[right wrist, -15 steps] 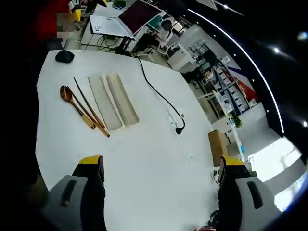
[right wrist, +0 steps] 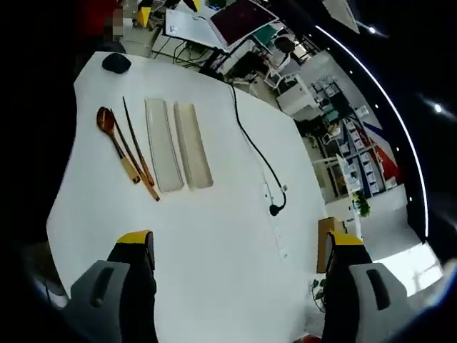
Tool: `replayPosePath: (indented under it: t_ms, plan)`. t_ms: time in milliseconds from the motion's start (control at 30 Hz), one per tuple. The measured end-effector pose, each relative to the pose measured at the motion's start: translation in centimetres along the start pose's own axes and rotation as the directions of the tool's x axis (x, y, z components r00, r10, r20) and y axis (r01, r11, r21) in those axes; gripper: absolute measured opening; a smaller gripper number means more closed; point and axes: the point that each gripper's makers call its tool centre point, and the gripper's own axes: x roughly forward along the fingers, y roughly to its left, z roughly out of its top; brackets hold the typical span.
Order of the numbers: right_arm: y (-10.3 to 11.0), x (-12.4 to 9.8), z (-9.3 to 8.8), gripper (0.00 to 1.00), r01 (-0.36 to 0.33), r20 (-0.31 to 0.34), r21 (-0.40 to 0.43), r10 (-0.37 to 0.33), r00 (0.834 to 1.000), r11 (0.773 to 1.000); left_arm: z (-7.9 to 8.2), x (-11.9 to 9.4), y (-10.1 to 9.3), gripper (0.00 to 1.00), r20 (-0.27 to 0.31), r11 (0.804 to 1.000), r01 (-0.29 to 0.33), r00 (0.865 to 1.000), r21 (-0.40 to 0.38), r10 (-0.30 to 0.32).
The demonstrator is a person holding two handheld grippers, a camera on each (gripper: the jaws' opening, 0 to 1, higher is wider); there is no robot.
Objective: Arrange the utensils inside the cutlery case until each visible utensil rests in its matching compartment.
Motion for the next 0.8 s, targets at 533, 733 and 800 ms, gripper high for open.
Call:
replayPosePath:
  t_ms: [533, 733, 800]
  plan:
    - [5.0, 2.2, 0.2, 0.65, -0.167, -0.018, 0.061, 0.168, 0.986, 0.984, -1.0, 1.8, -3.2, 0.87, -0.033, 0.996, 0.089, 0.995, -0.022, -0.089]
    - [6.3, 1.6, -0.2, 0.59, -0.181, -0.015, 0.102, 0.183, 0.983, 0.978, -0.8, 1.7, -4.0, 0.86, -0.027, 0.995, 0.101, 0.994, -0.013, -0.101]
    - [6.7, 1.6, -0.5, 0.54, -0.184, -0.032, 0.090, 0.188, 0.982, 0.979, -0.8, 1.5, -4.2, 0.86, -0.021, 0.995, 0.097, 0.995, -0.017, -0.097]
